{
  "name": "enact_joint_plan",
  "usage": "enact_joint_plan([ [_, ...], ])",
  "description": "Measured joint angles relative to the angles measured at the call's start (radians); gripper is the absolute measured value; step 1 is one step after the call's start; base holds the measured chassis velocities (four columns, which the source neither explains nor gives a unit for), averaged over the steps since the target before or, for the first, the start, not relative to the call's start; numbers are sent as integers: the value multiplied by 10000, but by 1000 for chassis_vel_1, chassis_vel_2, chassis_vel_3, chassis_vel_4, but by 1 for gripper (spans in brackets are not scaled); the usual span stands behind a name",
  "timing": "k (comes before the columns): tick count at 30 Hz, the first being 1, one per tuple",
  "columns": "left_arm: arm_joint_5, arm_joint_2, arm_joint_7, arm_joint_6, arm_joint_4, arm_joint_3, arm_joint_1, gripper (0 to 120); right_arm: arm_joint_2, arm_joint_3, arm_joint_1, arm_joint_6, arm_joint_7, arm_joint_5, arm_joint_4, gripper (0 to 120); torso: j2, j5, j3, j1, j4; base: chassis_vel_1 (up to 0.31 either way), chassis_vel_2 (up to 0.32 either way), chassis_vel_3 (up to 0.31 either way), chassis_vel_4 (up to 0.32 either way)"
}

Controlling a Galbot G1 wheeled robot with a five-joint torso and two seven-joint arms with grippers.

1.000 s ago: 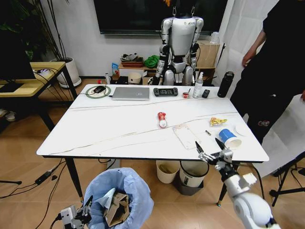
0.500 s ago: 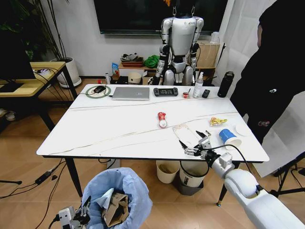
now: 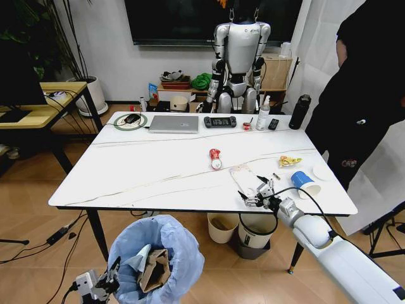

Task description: Pick up the trash bin and place the trash from the table into it.

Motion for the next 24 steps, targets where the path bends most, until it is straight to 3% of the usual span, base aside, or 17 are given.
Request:
enact_joint_plan([
  [11, -40, 71, -104, 125, -99, 3, -28, 0, 95, 183, 216, 105, -101, 9, -512, 97, 0, 0, 0, 0, 0, 0, 0, 0, 0],
  [22, -4, 96, -91, 124, -149, 10, -48, 0, 70, 390, 112, 291, -254, -27, -782, 53, 2, 0, 0, 0, 0, 0, 0, 0, 0],
  [24, -4, 96, -90, 122, -163, 10, -49, 0, 69, 403, 105, 300, -260, -27, -787, 50, 2, 1, 0, 0, 0, 0, 0, 0, 0],
])
